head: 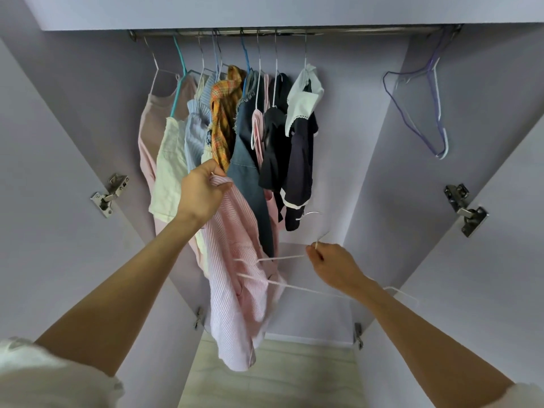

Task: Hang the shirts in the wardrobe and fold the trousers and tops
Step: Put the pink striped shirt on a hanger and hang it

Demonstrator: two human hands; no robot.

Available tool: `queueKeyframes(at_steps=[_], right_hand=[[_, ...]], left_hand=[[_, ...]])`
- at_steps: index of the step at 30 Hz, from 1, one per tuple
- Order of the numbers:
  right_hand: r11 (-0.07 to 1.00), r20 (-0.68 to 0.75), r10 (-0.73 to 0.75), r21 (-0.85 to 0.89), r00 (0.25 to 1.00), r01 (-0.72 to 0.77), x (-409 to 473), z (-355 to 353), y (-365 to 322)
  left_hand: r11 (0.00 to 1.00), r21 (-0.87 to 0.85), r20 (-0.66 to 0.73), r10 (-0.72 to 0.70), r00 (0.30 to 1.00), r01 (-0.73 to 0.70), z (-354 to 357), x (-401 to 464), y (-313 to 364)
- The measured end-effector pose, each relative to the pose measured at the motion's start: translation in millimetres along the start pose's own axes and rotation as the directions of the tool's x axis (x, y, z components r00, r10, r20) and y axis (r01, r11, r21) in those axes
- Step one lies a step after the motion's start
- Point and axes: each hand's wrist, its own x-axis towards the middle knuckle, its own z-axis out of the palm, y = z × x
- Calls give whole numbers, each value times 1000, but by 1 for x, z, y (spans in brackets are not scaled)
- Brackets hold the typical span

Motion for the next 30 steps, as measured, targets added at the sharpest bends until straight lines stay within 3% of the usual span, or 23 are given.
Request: queueKeyframes(at_steps=[2,6,10,14,17,20,22,26,28,30], right_hand=[[1000,-6,-19,-12,1000,19,3,8,-11],[997,-181,57,-32,982,-63,10,14,-22],[947,-316,119,321,941,-12,10,-1,-18],[826,-334,176,562,926,45,11,-14,-24],[737,-329,146,665,933,119,7,-20,-35],[667,-336,91,719,937,193,5,-27,-44],[637,-339,56,737,939,228,4,-34,-50],[648,-305,-52,714,951,265,3,-45,-58],[632,-148,-151,746,977,211,4,-54,-54],[563,103,-248,824,963,57,8,-68,-46]], left_hand=[[1000,-8,10,24,1000,-24,3,-2,7],[995,0,76,101,992,-102,3,-10,16],[950,157,349,203,915,-270,-13,-24,12],[907,262,597,116,794,-329,-11,-49,1],[807,419,530,154,834,-416,-4,-54,-5],[667,617,318,273,908,-417,-1,-52,0],[620,666,208,380,901,-415,-2,-46,5],[488,743,260,420,870,-458,-13,-28,12],[434,751,329,407,852,-497,-18,-22,12],[459,712,379,386,841,-531,-24,-22,6]])
